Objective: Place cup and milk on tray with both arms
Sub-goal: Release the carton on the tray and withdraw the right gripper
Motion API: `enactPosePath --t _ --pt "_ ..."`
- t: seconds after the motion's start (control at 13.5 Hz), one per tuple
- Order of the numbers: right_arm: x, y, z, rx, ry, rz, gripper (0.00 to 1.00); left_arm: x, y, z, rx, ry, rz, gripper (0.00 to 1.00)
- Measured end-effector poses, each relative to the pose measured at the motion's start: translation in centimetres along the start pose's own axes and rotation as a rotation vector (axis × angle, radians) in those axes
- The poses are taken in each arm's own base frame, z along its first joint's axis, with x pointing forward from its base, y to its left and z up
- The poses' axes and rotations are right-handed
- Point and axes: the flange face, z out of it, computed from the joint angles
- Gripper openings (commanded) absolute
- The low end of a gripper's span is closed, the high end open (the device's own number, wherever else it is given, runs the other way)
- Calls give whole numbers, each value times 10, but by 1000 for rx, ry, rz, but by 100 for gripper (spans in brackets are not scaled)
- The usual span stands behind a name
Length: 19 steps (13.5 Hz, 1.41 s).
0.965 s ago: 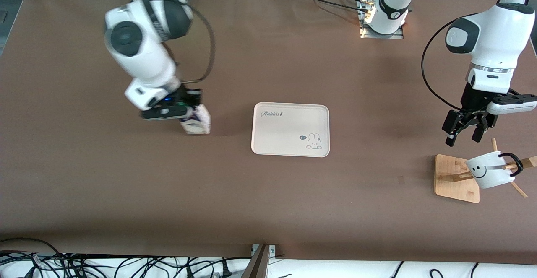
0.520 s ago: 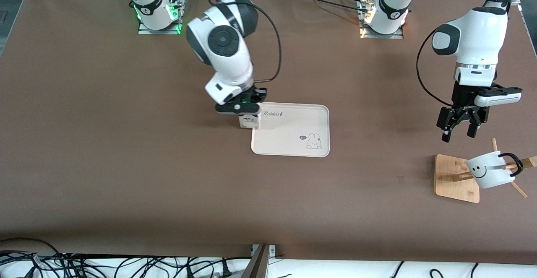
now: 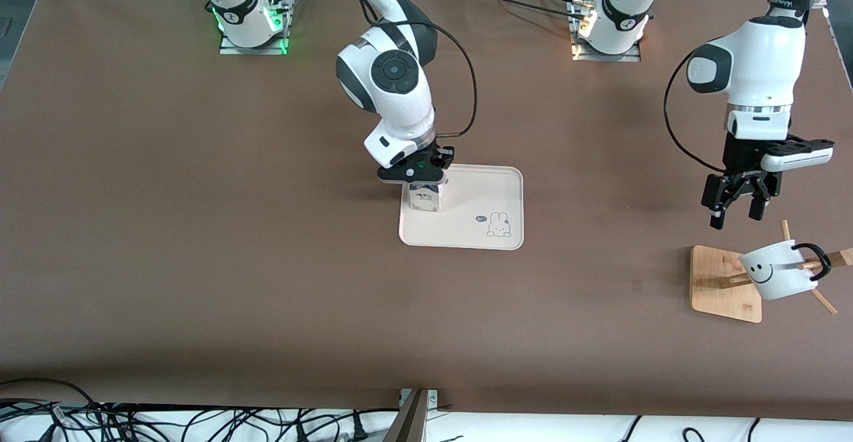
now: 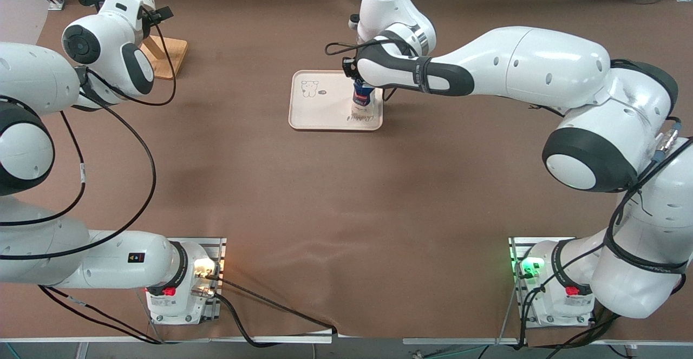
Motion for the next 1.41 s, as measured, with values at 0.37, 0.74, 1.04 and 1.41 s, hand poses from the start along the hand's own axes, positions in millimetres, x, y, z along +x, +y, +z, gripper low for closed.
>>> enactPosePath --t 0.37,0.74,1.04,1.41 --pt "6 3 1 -1 8 8 100 4 -5 14 19 2 -62 100" --pt "30 23 -69 -8 39 65 100 20 -2 30 23 26 -116 100" --pt "61 80 -155 -37 66 74 100 21 -3 43 29 25 -138 100" --pt "93 197 -239 -109 -14 -29 100 36 3 45 17 53 -141 100"
